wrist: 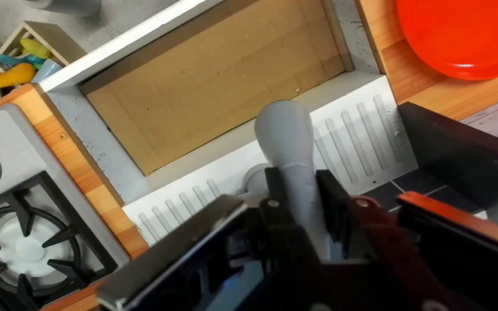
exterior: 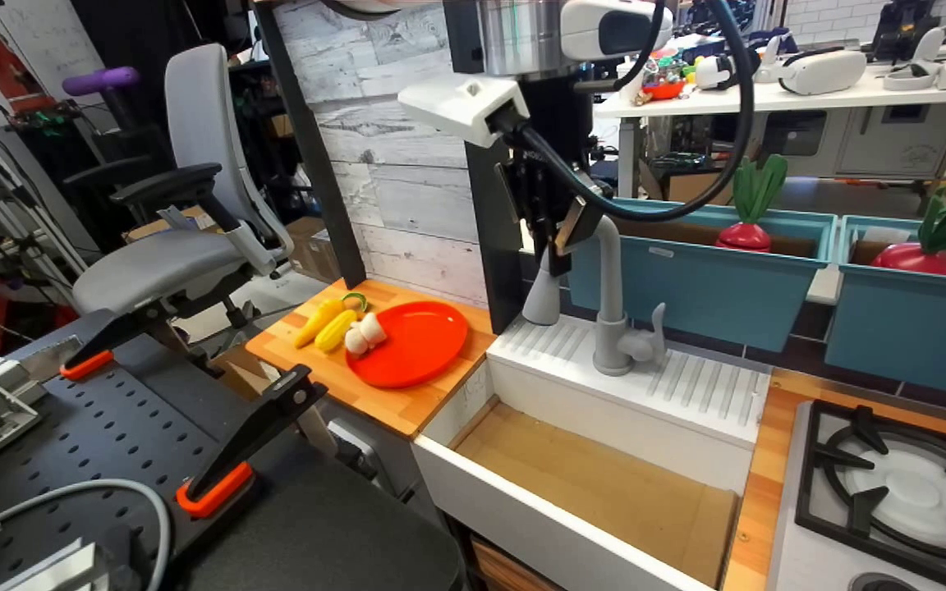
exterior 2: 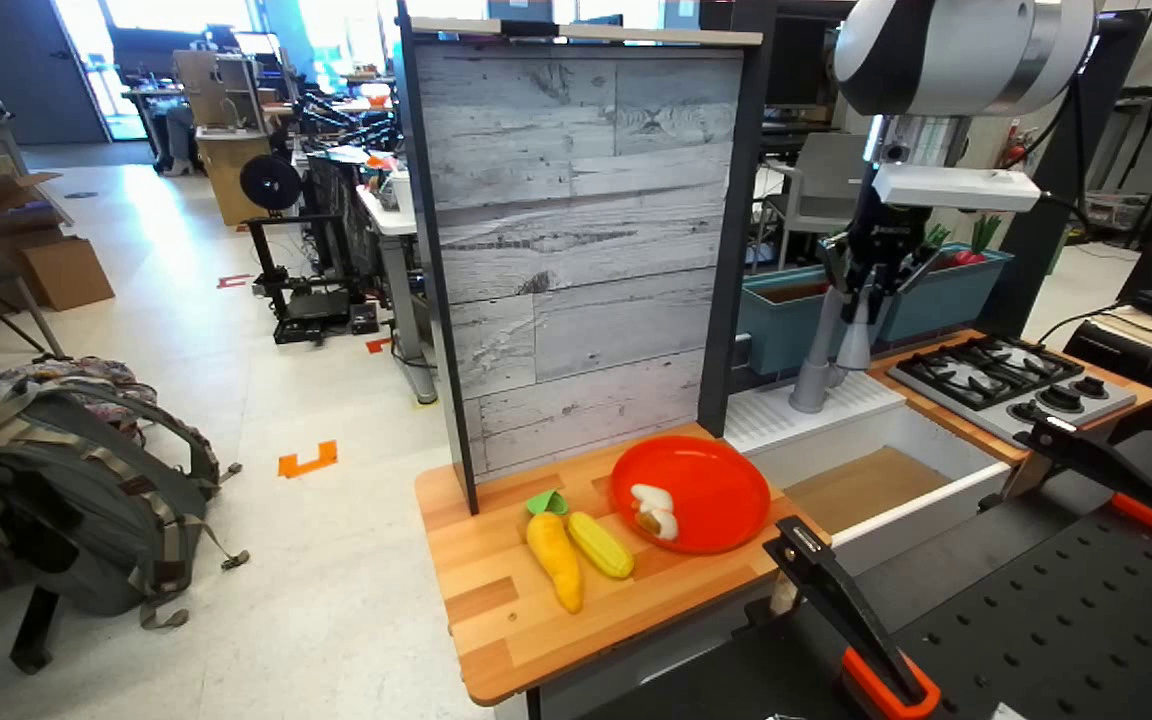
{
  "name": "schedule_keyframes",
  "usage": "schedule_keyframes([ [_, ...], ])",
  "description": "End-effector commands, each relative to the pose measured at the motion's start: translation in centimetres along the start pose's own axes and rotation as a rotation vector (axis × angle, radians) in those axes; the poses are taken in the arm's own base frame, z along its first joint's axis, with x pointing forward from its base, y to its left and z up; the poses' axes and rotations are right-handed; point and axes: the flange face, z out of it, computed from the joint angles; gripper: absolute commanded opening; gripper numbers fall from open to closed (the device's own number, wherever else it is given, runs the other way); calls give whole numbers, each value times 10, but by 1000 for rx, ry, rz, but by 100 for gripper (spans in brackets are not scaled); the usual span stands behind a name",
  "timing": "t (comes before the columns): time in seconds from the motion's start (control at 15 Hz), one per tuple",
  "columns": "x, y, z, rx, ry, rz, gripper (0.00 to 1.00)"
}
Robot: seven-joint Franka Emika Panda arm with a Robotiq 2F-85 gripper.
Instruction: Move the faucet of the sink to the left.
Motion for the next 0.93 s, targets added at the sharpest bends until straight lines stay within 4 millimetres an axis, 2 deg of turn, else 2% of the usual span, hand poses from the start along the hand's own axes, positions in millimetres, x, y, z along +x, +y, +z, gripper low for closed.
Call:
schedule_keyframes([
  [0.0, 8, -43, -14, 127, 12, 67, 6],
  [0.2, 17, -56, -23, 193, 22, 129, 6],
  [0.53, 29, -56, -32, 268, 31, 225, 6],
  [0.87, 31, -53, -30, 284, 32, 277, 6],
])
